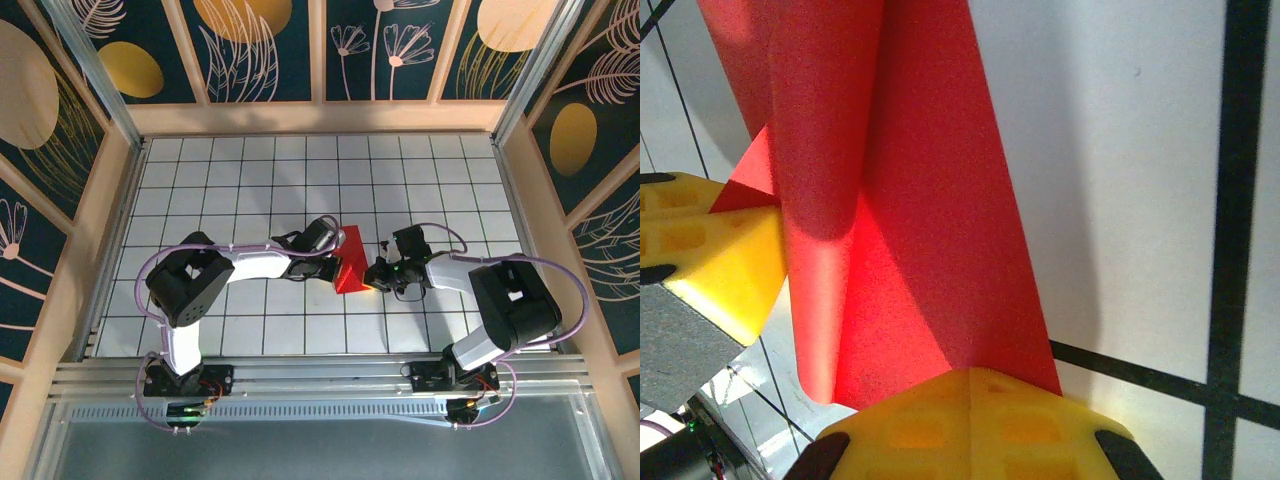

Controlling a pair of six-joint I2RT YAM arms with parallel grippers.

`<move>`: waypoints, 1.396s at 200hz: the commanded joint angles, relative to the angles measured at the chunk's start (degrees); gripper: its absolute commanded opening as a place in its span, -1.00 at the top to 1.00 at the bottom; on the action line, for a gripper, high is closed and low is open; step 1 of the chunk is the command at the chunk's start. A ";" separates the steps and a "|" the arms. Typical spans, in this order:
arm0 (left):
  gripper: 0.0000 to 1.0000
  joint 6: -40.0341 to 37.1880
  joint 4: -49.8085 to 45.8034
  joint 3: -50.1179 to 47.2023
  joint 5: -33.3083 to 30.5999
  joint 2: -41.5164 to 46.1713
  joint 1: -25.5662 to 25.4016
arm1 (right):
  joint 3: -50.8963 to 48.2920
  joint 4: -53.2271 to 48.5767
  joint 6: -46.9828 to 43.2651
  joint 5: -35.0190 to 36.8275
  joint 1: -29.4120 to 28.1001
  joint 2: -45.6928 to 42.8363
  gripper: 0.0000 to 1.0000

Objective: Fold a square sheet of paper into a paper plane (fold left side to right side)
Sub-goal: Fold the triangle a second time at the center of the table.

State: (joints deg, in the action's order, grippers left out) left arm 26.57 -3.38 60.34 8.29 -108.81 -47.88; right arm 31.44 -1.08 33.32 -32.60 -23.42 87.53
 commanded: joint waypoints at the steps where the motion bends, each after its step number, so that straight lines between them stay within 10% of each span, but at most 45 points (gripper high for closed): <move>1: 1.00 -1.12 -2.03 0.66 -1.09 -1.31 0.51 | 0.10 -3.49 -1.24 2.98 -0.63 2.01 1.00; 149: 1.00 -1.50 -2.60 0.15 -0.69 -2.62 0.50 | 3.82 0.26 1.39 -3.31 0.93 -6.13 0.97; 279: 1.00 -1.54 -3.30 0.57 -2.02 -2.54 0.50 | 2.53 14.45 6.67 -5.45 -1.75 3.42 1.00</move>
State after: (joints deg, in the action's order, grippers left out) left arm 25.89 -3.22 60.69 8.10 -109.25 -47.88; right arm 34.02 11.14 39.59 -37.60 -24.56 89.49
